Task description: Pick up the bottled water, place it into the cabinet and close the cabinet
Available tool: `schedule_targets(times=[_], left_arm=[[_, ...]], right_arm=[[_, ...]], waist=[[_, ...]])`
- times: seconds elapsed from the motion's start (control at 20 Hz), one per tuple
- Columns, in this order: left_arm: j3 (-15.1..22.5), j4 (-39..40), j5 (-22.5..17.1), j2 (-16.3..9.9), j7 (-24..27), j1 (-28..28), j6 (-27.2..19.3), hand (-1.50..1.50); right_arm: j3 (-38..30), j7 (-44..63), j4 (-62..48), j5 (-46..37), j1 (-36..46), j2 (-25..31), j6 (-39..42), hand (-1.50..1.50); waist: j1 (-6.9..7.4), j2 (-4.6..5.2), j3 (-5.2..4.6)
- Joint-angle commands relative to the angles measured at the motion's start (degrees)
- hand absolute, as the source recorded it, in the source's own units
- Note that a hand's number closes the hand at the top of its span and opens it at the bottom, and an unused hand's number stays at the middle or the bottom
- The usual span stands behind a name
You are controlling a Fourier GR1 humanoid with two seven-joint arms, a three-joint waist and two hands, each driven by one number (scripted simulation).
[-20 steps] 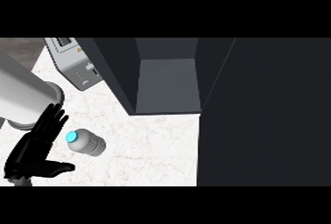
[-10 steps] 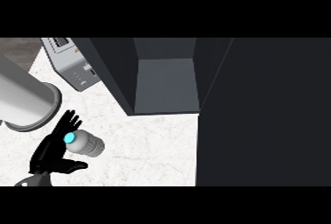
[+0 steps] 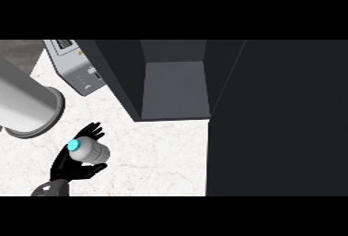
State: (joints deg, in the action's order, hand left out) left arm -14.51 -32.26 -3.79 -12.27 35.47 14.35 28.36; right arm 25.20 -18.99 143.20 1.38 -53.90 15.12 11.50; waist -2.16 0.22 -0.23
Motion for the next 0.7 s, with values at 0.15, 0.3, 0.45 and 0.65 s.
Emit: schedule_targets(times=[0.15, 0.3, 0.45, 0.65], left_arm=[[0.9, 9.0, 3.7, -1.1, 10.2, 4.0, -0.3, 1.50], [3.0, 11.0, 8.0, 0.7, 16.5, 3.6, -8.3, 1.50], [4.7, 9.9, 10.8, -0.7, 23.8, 2.1, -11.2, 1.50], [4.9, 10.9, 11.6, 3.9, 26.5, 2.4, -19.3, 1.50]], right_arm=[[-0.9, 5.2, 11.4, 0.8, -2.1, 2.7, -1.3, -1.50], [1.1, 1.3, 7.4, -1.8, -2.4, 2.4, -1.2, -1.50], [1.2, -1.3, 4.9, -1.9, -3.1, 2.7, -1.3, -1.50], [-0.6, -1.4, 8.4, 0.1, -6.2, 5.1, -1.2, -1.50]], waist=[[0.25, 0.27, -0.06], [-0.51, 0.27, -0.13], [-0.19, 0.10, -0.07], [0.23, -0.05, 0.04]])
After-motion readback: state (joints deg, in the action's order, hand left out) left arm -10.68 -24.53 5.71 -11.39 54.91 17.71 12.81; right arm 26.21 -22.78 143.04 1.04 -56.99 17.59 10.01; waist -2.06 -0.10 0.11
